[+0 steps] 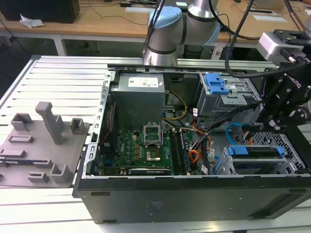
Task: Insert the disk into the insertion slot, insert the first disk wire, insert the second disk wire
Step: 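Insert the first disk wire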
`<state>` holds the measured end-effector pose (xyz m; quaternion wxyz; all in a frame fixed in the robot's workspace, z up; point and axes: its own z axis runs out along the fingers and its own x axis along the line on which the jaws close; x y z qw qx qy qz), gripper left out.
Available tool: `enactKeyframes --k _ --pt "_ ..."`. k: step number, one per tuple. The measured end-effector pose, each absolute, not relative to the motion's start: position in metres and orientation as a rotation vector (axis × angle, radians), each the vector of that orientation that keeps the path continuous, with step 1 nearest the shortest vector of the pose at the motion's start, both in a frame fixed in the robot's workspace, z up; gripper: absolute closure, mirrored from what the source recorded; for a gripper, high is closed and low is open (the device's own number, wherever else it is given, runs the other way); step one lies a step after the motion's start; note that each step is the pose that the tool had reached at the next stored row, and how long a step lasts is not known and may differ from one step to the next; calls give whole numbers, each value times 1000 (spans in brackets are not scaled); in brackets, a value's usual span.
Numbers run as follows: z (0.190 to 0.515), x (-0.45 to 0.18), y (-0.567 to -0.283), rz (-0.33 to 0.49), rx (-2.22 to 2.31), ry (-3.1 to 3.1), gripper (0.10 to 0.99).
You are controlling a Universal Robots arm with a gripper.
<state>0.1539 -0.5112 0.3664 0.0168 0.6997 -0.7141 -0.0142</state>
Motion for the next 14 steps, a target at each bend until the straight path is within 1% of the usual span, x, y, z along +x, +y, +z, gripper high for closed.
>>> enactKeyframes --k 5,10,11,12,13,14 --pt "354 151 -509 -39 2165 -2226 784" --pt "351 151 -509 -39 2163 -2227 784" --pt "351 151 -509 -39 2163 -2227 804" --pt "351 151 -509 -39 2163 -2227 804" --pt "351 151 -509 -39 2163 -2227 867" --pt "351 151 -509 -39 2163 -2227 906"
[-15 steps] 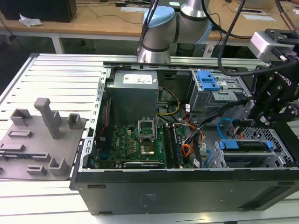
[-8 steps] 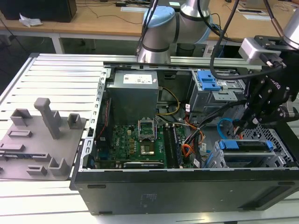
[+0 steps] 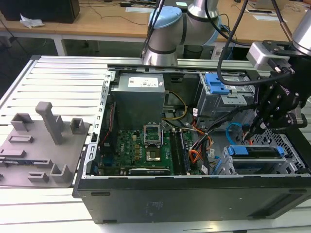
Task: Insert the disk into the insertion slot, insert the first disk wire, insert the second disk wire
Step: 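Insert the first disk wire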
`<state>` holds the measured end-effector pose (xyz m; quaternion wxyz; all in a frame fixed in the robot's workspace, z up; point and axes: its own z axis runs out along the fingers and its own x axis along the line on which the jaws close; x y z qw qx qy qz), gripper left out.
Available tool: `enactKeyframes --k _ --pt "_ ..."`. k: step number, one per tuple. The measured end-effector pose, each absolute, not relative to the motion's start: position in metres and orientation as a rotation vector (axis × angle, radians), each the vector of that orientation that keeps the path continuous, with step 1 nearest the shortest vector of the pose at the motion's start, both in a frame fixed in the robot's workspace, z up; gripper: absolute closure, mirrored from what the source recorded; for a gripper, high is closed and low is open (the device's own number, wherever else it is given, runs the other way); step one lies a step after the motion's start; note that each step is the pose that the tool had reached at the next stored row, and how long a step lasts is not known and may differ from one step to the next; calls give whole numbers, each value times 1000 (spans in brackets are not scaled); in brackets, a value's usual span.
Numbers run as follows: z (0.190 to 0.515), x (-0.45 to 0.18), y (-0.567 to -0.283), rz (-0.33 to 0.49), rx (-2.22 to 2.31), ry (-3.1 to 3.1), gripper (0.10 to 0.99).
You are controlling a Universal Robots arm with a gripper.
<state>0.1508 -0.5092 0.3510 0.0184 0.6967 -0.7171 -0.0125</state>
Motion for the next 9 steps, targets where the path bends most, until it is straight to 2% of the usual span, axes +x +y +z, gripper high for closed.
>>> enactKeyframes --k 9 --pt "351 152 -509 -39 2163 -2227 906"
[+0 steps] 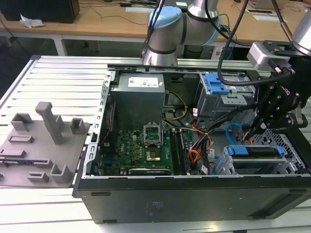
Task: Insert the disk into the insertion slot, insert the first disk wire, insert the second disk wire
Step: 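Insert the first disk wire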
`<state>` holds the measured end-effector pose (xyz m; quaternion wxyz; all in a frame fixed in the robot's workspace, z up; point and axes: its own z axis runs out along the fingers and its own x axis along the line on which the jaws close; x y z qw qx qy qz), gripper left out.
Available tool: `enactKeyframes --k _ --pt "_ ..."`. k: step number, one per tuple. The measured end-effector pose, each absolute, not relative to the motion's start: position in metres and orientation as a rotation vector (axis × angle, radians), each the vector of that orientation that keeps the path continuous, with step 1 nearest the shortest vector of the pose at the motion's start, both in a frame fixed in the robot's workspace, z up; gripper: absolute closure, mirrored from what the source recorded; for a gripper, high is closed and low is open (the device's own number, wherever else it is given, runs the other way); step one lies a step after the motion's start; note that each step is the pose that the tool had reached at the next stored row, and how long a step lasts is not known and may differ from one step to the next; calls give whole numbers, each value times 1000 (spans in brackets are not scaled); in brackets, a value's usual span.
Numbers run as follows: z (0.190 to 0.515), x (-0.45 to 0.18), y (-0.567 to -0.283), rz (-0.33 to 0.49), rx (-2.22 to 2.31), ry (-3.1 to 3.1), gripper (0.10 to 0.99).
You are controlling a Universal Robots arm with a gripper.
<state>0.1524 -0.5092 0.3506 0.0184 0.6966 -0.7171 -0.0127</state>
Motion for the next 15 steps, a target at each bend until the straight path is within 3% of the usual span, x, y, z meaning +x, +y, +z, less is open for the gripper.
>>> enactKeyframes --k 15 --pt "351 159 -528 -41 2162 -2226 906"
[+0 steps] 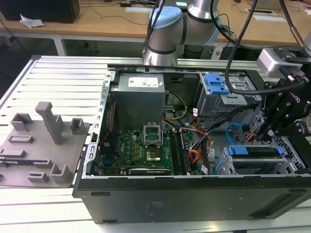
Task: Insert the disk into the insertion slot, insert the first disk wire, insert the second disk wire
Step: 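Insert the first disk wire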
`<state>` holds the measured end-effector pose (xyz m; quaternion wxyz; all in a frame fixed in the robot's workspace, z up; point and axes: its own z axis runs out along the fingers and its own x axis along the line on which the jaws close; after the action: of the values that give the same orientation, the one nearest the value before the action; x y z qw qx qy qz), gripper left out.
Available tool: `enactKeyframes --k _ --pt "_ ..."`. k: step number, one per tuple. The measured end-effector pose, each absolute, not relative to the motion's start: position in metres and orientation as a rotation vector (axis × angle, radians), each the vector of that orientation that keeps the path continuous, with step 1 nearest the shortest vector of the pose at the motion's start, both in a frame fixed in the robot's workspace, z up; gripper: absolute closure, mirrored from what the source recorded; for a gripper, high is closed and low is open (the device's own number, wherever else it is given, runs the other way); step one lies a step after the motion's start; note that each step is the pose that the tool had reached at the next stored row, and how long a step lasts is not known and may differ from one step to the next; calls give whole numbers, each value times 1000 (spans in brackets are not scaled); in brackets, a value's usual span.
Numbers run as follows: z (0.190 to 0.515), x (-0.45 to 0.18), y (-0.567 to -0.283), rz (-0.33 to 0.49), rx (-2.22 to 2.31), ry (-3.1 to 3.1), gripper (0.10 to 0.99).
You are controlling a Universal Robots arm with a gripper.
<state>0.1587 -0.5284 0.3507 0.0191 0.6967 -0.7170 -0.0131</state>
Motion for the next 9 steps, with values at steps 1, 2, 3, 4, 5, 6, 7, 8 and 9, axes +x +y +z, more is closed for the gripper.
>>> enactKeyframes --k 1,2,3,4,5,6,7,8,9 --pt "351 159 -530 -41 2162 -2226 906" --pt "351 159 -531 -41 2162 -2226 906" --pt "351 159 -531 -41 2162 -2226 906" --pt "351 159 -532 -41 2162 -2226 906" --pt "351 159 -533 -41 2162 -2226 906" --pt "351 159 -534 -41 2162 -2226 906" --pt "351 159 -534 -41 2162 -2226 906" --pt "350 159 -535 -41 2162 -2226 906" --pt "350 159 -535 -41 2162 -2226 906"
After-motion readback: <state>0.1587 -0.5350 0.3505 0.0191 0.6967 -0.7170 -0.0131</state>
